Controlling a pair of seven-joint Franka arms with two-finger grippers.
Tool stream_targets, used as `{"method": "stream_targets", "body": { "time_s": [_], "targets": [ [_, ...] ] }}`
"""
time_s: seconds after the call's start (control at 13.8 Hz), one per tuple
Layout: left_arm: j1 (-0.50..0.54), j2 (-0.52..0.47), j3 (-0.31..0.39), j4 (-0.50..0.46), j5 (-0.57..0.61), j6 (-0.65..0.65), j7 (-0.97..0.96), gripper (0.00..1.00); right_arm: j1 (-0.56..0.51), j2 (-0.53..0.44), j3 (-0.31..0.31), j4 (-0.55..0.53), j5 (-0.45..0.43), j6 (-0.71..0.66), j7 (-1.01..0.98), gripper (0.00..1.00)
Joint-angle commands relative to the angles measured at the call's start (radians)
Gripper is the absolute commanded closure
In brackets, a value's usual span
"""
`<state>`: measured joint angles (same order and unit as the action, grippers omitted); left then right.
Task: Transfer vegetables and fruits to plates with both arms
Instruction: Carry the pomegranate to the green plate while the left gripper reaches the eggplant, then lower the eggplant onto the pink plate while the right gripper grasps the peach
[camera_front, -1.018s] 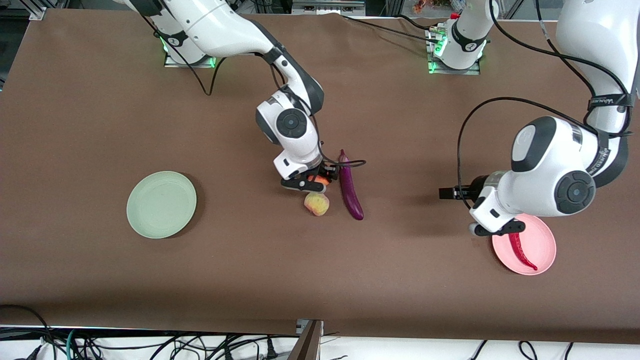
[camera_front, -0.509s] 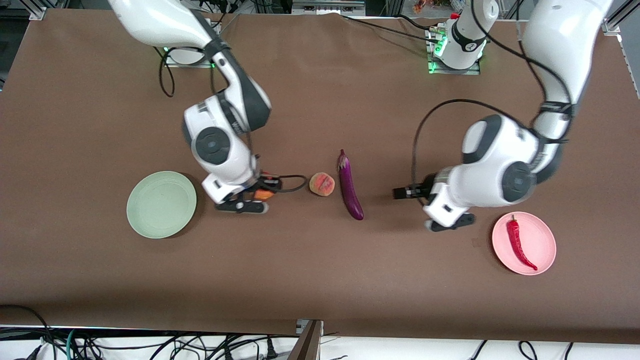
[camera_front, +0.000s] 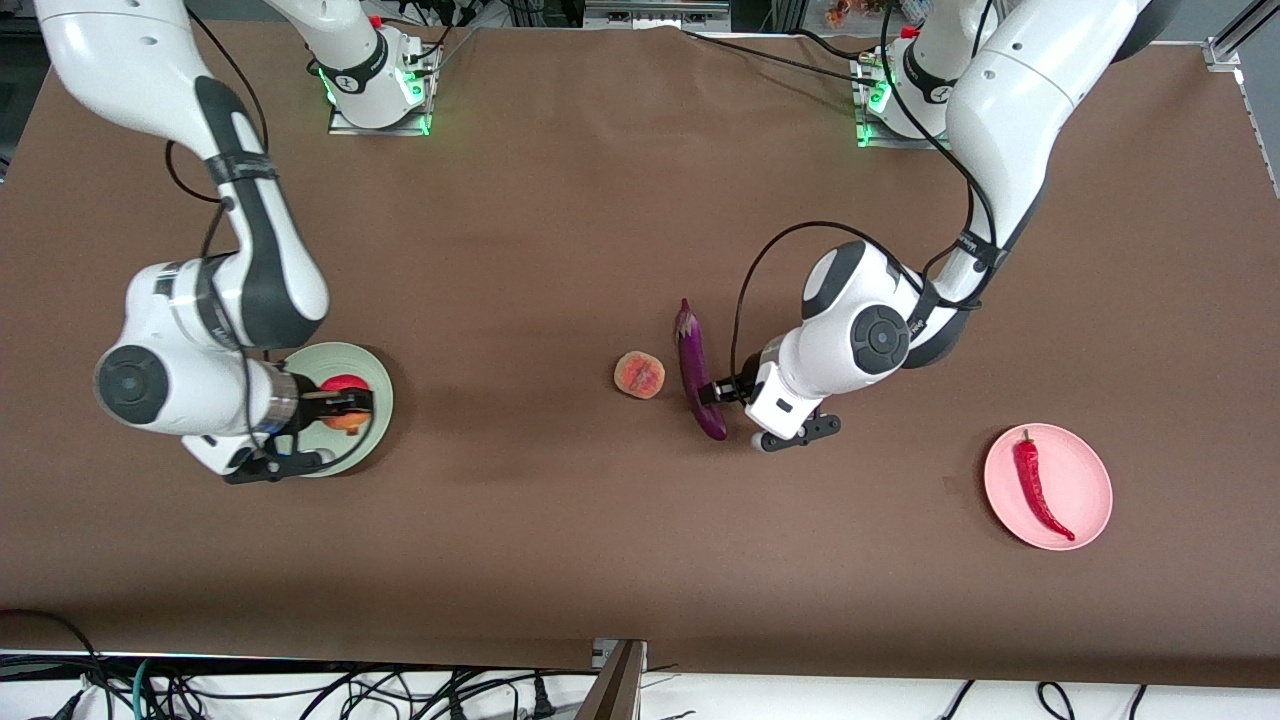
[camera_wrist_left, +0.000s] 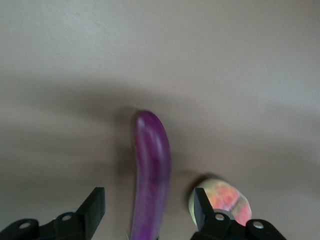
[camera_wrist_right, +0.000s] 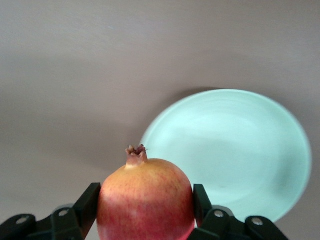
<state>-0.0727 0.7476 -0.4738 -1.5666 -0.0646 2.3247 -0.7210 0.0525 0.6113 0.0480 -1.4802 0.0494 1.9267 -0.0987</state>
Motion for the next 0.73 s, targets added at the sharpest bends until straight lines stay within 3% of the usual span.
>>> {"method": "stream_targets", "body": {
  "time_s": [0.0,0.15,0.44,0.51,0.58,0.65],
  "targets": [
    [-0.119,0.033,0.094,0.017,0.015,0.073,-0.119,0.3,-0.072,0.03,0.012,-0.008,-0.009,0.001,-0.114,0.54],
    [-0.206,0.042,0.176,0.017,0.012,0.107,-0.175,0.29,-0.089,0.06,0.007,-0.008,-0.013,0.038,-0.145,0.54],
    [-0.24,0.076,0.188,0.017,0.015,0.108,-0.193,0.32,-0.118,0.114,0.006,-0.014,-0.052,0.103,-0.164,0.54],
    [-0.242,0.076,0.188,0.017,0.015,0.108,-0.201,0.42,-0.118,0.122,0.006,-0.014,-0.052,0.11,-0.164,0.53],
    [-0.243,0.078,0.188,0.017,0.014,0.108,-0.245,0.79,-0.118,0.128,0.006,-0.015,-0.052,0.118,-0.164,0.53],
    [-0.246,0.078,0.188,0.017,0.015,0.108,-0.294,0.95,-0.118,0.136,0.006,-0.015,-0.052,0.124,-0.164,0.53]
  ]
}}
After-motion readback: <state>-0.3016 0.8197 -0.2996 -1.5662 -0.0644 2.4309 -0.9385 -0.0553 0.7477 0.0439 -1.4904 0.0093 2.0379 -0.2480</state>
